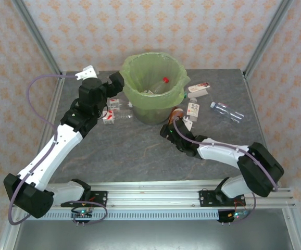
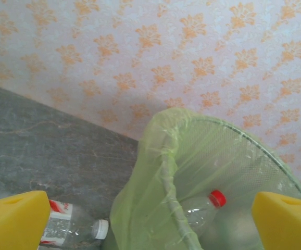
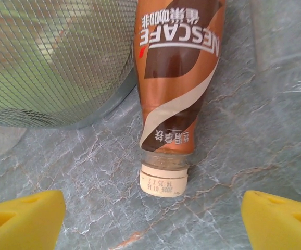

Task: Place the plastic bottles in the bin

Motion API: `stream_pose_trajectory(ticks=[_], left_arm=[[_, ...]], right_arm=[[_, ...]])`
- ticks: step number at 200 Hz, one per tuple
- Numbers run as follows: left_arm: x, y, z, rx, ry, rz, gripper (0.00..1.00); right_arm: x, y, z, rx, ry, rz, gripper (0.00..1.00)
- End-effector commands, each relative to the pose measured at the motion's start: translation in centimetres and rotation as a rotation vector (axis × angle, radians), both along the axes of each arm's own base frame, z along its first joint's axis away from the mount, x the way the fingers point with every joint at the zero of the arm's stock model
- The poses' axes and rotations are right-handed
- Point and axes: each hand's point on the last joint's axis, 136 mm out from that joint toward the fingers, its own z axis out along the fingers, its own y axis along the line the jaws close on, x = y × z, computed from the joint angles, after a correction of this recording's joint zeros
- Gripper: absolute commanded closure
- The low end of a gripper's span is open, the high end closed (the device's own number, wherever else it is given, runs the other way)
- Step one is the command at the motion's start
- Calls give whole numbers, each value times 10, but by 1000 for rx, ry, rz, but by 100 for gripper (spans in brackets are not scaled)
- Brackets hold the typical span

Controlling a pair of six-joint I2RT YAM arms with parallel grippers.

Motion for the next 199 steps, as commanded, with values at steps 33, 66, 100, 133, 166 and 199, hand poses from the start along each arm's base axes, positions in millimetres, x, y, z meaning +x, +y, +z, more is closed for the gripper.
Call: stream_pose_trajectory(ticks=[33,66,100,133,166,199], left_arm=[[-16,22,-9,15,24,71,0],[-26,32,-9,29,19,101,0],[-31,38,-8,34,13,116,0],[-30,39,-11,35,23,123,0],[-28,39,-15,33,34,130,0],[-24,35,-23,30,57,113,0]], right_arm=[[20,-10,-5,-101,-55,-128,25],[27,6,-14,-82,-58,-75,29],[34,9,-26,-130,-39,-69,28],[37,6,-38,-207,1,-80,29],[32,-1,-55,-258,61,-104,31],[27,-13,-59,-299,76,-139,38]])
